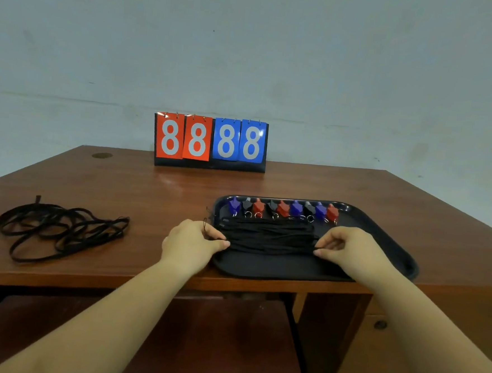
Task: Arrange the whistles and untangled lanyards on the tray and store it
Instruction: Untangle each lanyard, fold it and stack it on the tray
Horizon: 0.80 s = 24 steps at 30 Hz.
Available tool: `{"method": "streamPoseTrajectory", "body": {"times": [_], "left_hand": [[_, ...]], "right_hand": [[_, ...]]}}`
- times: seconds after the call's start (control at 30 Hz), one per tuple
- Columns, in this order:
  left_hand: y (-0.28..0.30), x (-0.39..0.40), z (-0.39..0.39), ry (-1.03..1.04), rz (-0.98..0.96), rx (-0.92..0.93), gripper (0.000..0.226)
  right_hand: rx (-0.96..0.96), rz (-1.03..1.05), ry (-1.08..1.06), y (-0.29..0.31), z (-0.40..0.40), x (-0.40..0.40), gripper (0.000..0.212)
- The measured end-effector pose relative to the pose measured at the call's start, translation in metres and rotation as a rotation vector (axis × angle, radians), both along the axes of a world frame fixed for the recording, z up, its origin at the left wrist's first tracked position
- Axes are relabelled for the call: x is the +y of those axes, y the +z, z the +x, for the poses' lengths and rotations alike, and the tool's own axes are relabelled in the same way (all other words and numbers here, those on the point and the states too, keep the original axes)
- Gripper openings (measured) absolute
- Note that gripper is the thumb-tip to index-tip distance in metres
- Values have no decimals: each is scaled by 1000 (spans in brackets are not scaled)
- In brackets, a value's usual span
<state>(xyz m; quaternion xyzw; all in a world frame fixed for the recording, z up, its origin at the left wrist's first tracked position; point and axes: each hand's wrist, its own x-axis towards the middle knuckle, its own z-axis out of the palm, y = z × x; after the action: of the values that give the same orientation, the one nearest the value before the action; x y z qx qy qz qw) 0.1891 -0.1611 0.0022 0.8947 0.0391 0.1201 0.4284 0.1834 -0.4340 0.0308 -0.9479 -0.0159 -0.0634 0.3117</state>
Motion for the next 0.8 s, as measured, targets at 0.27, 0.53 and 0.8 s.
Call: {"method": "streamPoseTrajectory", "body": {"times": [0.27, 0.53, 0.8], "left_hand": [[4, -4, -4, 71, 101, -10, 15], [14, 32, -20, -66, -56, 40, 31], [35, 119, -50, -21, 83, -41, 20]], "right_hand": [[33, -41, -3, 0, 4, 2, 9], [-67, -161, -10, 12, -13, 25, 31], [-141, -145, 174, 33, -21, 131, 29]]}}
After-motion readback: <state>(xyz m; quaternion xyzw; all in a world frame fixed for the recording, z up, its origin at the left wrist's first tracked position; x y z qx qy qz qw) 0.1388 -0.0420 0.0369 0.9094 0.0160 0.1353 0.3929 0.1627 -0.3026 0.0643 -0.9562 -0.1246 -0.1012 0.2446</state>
